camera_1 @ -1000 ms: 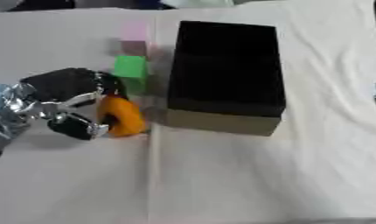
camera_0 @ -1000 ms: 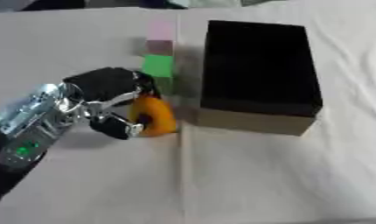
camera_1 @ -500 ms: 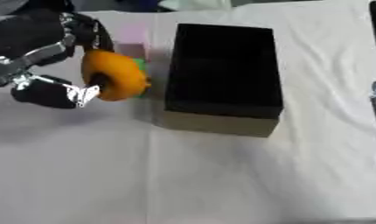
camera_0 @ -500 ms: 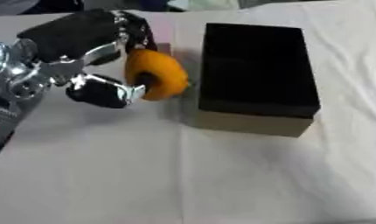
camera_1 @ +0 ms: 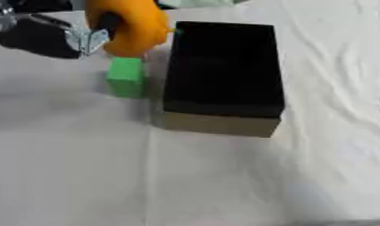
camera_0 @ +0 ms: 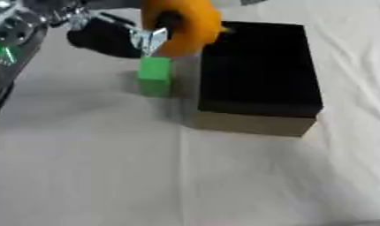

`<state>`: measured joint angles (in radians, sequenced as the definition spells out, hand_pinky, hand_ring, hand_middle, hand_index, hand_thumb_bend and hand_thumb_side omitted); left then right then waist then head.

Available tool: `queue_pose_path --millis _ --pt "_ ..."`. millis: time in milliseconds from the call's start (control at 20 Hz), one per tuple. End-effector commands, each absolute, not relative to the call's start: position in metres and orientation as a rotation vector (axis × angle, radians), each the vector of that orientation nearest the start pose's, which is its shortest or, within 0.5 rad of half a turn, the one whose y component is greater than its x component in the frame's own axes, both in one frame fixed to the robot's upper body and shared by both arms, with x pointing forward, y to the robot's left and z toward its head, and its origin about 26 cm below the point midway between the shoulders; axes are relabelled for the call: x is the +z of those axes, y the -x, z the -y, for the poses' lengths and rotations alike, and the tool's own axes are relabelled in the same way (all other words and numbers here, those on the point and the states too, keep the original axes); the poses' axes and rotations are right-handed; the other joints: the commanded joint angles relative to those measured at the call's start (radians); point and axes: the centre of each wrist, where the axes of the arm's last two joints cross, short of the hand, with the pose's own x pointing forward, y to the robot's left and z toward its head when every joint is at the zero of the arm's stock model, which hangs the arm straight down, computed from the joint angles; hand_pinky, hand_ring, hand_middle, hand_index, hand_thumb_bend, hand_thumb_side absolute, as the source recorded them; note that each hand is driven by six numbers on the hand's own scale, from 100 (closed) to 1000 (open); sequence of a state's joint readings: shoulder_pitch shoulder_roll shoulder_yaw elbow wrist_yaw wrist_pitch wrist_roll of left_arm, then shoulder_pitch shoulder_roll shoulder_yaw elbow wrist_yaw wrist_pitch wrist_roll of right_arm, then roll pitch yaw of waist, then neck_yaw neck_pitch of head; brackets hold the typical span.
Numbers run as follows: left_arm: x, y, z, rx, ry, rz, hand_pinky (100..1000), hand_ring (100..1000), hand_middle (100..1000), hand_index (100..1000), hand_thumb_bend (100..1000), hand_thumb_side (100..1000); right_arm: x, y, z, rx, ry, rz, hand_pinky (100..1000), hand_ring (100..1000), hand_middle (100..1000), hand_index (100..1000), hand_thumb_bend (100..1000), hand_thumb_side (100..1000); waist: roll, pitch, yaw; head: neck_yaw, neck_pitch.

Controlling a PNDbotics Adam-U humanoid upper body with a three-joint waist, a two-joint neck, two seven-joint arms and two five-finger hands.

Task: Pick up objects on the table and place them in the box.

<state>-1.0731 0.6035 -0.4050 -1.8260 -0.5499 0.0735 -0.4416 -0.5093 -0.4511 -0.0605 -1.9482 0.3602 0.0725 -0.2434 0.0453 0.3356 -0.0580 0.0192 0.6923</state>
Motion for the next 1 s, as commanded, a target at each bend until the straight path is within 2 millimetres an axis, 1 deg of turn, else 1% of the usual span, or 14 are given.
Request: queue_pose_path --millis 50,250,450,650,800,1000 --pt "0.384 -0.329 -0.138 1.912 1.011 -2.565 447 571 677 700 100 401 0.281 -0.314 0.274 0.31 0.884 2.452 861 631 584 796 100 1000 -0.001 -0.015 -0.007 0.014 -0.014" --pt "0.382 -0.347 -0.116 1.896 1.001 -2.562 443 569 669 694 100 397 0.285 -0.314 0.271 0.306 0.878 2.468 861 632 585 796 100 1000 -0.002 -0.008 -0.025 0.024 -0.02" --pt "0.369 -0.368 -0.092 1.915 1.016 -2.558 443 569 666 693 100 391 0.287 -0.314 0.269 0.297 0.869 2.48 862 633 585 797 100 1000 -0.004 -0.005 -0.034 0.029 -0.026" --pt "0.355 -0.383 -0.068 1.899 1.08 -2.52 444 570 661 693 100 391 0.287 -0.314 0.266 0.291 0.855 2.489 862 633 585 797 100 1000 -0.009 -0.003 -0.042 0.038 -0.034" --pt "0.342 -0.393 -0.055 1.887 1.156 -2.49 443 570 658 691 100 382 0.288 -0.314 0.265 0.287 0.848 2.493 862 633 585 796 100 1000 -0.01 -0.001 -0.048 0.044 -0.041" --pt "0.328 -0.403 -0.046 1.898 1.194 -2.45 450 574 658 692 100 372 0.288 -0.313 0.264 0.283 0.841 2.496 863 633 585 796 100 1000 -0.009 0.001 -0.052 0.05 -0.046"
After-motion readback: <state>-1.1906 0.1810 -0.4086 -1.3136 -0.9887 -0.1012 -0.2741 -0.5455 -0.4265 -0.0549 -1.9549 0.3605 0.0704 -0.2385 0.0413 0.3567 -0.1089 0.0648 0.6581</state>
